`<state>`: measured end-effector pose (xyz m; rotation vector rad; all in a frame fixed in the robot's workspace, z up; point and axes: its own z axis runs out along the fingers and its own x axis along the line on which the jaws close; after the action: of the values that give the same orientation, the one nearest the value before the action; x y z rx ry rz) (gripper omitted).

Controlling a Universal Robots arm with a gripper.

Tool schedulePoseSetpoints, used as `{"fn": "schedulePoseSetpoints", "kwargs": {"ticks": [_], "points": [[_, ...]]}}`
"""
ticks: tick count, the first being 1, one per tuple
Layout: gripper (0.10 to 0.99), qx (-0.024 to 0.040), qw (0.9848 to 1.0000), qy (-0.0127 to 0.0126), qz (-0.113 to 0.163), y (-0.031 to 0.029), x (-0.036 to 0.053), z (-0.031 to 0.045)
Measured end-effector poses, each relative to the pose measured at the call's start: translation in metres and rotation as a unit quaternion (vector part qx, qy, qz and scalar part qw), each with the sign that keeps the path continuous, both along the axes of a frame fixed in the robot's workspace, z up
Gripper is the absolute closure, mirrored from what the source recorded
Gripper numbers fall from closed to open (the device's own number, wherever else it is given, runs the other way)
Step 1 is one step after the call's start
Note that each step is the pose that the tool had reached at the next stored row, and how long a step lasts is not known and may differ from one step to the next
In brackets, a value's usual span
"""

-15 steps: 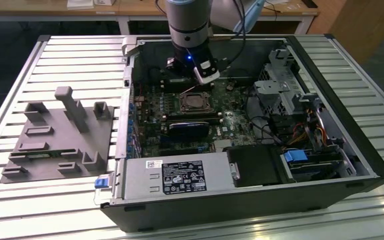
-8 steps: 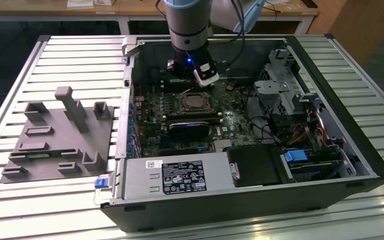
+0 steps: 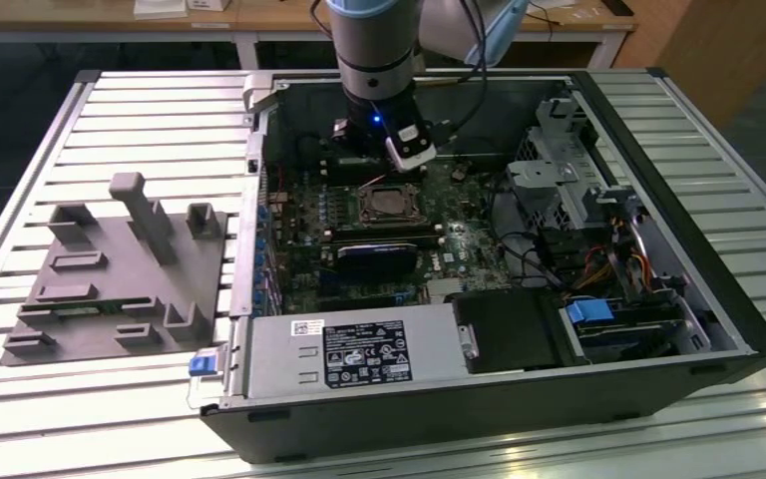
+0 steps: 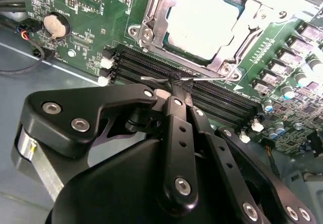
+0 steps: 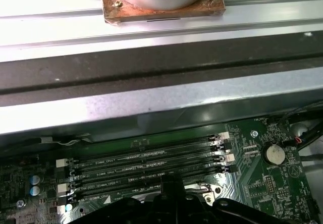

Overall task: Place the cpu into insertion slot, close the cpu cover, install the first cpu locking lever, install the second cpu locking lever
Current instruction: 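Install the first cpu locking lever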

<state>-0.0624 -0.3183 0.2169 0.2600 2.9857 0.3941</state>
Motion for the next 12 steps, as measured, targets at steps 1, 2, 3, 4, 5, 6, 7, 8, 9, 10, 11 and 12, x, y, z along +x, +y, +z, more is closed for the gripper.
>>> {"fn": "schedulePoseSetpoints", "kwargs": {"ticks": [1, 2, 3, 4, 5, 6, 7, 8, 9, 10, 11, 12], "points": [[0.980, 0.0000, 1.0000, 0.0000, 0.000, 0.0001, 0.0000, 0.0000], [0.980, 0.0000, 1.0000, 0.0000, 0.000, 0.0002, 0.0000, 0.0000], [0.980, 0.0000, 1.0000, 0.0000, 0.000, 0.0003, 0.0000, 0.0000], [0.980, 0.0000, 1.0000, -0.0004, 0.000, 0.0003, -0.0001, -0.0001], [0.980, -0.0001, 1.0000, -0.0031, 0.000, 0.0003, -0.0005, -0.0004], [0.980, -0.0005, 1.0000, -0.0079, 0.000, 0.0003, -0.0009, -0.0008], [0.980, -0.0009, 0.9999, -0.0120, 0.000, 0.0004, -0.0011, -0.0014], [0.980, -0.0017, 0.9999, -0.0150, 0.000, 0.0004, -0.0013, -0.0018], [0.980, -0.0023, 0.9999, -0.0167, 0.000, 0.0005, -0.0013, -0.0023], [0.980, -0.0029, 0.9998, -0.0177, 0.000, 0.0007, -0.0014, -0.0026], [0.980, -0.0040, 0.9998, -0.0184, 0.000, 0.0010, -0.0015, -0.0032], [0.980, -0.0054, 0.9998, -0.0188, 0.000, 0.0013, -0.0015, -0.0037]]}}
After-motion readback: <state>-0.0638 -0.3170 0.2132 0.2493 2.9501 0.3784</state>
